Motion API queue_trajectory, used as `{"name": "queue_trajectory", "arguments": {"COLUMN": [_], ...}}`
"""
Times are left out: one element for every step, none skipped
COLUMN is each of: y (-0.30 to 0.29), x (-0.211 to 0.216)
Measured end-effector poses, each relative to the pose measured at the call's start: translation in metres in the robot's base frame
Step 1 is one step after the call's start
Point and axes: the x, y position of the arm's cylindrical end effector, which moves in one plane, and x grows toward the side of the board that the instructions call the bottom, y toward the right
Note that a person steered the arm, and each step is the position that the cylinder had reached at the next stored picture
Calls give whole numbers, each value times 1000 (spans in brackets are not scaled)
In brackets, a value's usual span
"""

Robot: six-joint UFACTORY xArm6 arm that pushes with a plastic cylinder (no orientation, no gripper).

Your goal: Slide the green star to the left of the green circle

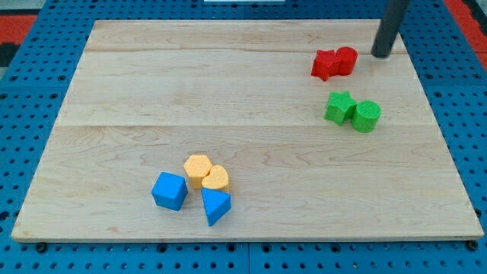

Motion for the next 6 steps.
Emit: {"name": "queue_trajectory", "arguments": {"y": [-34, -23, -2, -4, -16, -58], "x": [34, 34, 9, -8, -6, 1]}}
